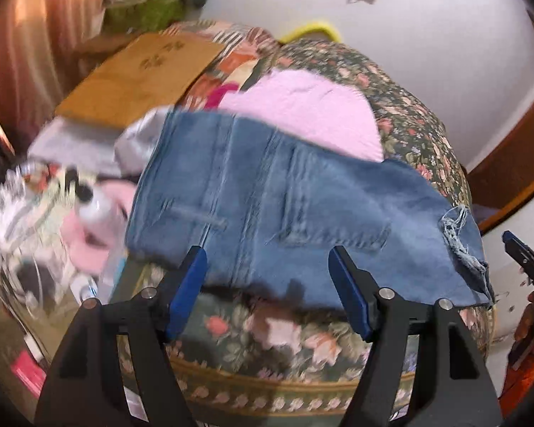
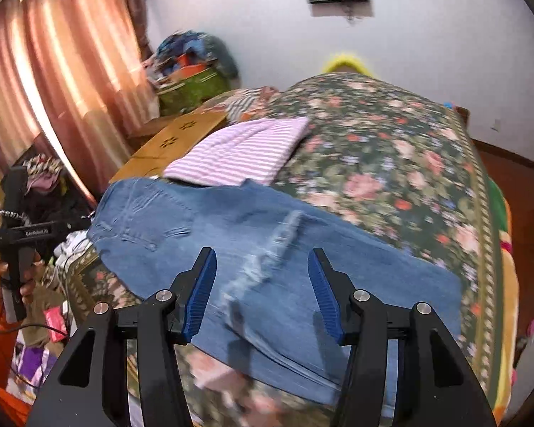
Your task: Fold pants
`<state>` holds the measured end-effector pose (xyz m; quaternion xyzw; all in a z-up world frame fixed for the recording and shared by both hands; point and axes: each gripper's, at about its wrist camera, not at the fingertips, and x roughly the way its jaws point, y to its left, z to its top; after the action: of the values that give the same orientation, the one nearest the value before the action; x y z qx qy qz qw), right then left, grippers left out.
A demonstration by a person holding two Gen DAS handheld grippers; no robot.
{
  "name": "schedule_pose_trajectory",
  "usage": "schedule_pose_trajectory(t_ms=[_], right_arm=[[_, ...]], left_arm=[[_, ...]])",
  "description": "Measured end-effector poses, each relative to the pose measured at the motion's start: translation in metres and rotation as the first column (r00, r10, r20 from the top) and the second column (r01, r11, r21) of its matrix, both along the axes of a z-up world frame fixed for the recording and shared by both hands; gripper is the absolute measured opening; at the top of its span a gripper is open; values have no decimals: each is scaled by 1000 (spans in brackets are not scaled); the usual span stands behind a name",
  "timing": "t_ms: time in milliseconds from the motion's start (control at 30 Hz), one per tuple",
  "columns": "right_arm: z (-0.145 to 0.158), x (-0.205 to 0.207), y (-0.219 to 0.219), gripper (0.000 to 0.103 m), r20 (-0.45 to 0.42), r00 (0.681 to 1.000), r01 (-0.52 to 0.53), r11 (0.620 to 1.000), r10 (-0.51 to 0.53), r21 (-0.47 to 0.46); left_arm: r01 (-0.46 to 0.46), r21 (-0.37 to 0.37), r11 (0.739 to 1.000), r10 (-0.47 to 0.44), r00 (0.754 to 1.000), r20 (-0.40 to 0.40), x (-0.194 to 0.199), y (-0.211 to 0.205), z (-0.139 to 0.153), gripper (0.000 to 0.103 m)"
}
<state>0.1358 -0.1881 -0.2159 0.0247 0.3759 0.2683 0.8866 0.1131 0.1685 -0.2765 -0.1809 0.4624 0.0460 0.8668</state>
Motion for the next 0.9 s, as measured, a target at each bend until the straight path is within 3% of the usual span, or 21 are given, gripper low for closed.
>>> schedule_pose_trajectory(t_ms=[133,267,400,467,700,900], right_arm=[[-5,5,33,50,-15,998,-63,998,62,-26],[-11,10,61,50,-25,995,-102,993,101,-56],[-19,16,79,50,-48,991,-126,989,123,-73],[-25,18,84,50,-61,990,-130,987,125,-91],[-61,30,93,50,-187,975,-151,979,124,-139],[-64,26,97,51,-188,971,-179,968,145,-175]], left_arm=[[4,-137,990,-6,1000,-11,-7,9,-27,71],[7,-220,975,-15,999,-38,-5,11,-53,71],[-2,-386,922,-7,1000,-22,-1,21,-75,71],[1,-430,903,-3,1000,-4,1,24,-81,71],[4,-429,904,-6,1000,-3,22,22,-90,71],[-27,-429,903,29,1000,-2,46,20,-92,71]])
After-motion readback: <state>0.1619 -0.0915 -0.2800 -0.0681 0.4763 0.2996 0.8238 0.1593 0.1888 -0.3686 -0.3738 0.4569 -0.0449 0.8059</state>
